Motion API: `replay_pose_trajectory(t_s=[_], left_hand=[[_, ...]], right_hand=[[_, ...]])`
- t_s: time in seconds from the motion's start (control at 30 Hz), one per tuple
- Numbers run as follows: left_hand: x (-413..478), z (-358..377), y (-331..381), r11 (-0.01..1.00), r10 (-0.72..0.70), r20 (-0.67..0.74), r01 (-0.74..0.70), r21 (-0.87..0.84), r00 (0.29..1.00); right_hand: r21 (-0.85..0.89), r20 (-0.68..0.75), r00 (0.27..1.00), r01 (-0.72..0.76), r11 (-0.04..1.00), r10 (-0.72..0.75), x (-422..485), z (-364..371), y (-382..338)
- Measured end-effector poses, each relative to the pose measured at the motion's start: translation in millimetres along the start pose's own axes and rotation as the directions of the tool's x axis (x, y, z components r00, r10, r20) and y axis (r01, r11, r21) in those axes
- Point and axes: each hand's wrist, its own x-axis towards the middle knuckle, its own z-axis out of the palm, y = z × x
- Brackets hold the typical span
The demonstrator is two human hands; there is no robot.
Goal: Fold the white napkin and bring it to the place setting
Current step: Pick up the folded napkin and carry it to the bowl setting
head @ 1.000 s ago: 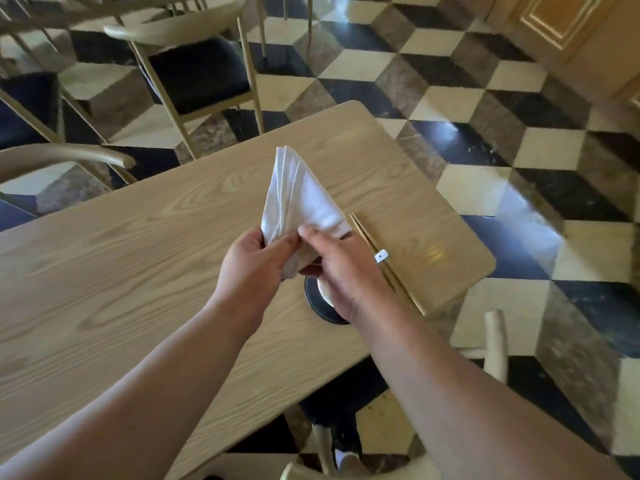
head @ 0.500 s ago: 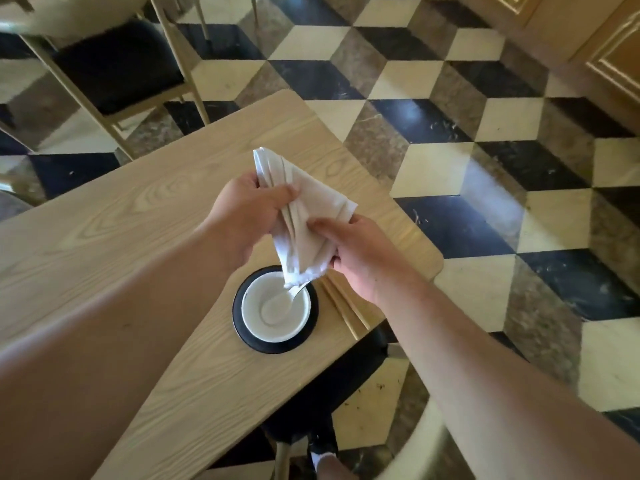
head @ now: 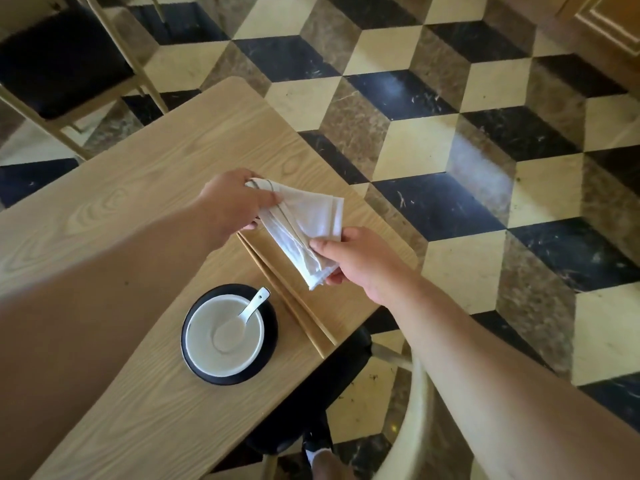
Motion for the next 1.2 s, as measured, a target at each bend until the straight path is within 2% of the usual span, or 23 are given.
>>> replay_pose_trajectory(t_s=[0.17, 0.37, 0.63, 0.8, 1.03, 1.2], left_hand=[[19, 9, -5, 0.972, 0.001, 0.075, -0.019, 0.236, 0.997], [39, 20, -10, 0.924, -0.015, 0.104, -0.026, 0.382, 0.994], [62, 31, -19, 0.825, -0.021, 0.123, -0.052, 0.562, 0.992], [67, 39, -25, 0.849, -0.031, 0.151, -0.054, 0.526, 0.988], [79, 41, -19, 0.8, -0.092, 0.191, -0.042, 0.598, 0.977], [82, 42, -11, 0.761, -0.118, 0.206, -0.045, 0.647, 0.971]], right_hand=[[-0.035, -0.034, 0.998, -0.045, 0.998, 0.044, 16, -6, 22], [-0.087, -0.061, 0.996, -0.071, 0.994, 0.066, 33, -14, 38], [-0.253, -0.105, 0.99, -0.122, 0.96, 0.098, 53, -16, 53], [-0.294, -0.059, 0.993, -0.111, 0.949, 0.098, 56, -23, 50], [-0.225, 0.044, 0.977, -0.193, 0.955, 0.208, 58, -27, 29], [-0.23, 0.045, 0.973, -0.209, 0.951, 0.225, 61, -27, 28]])
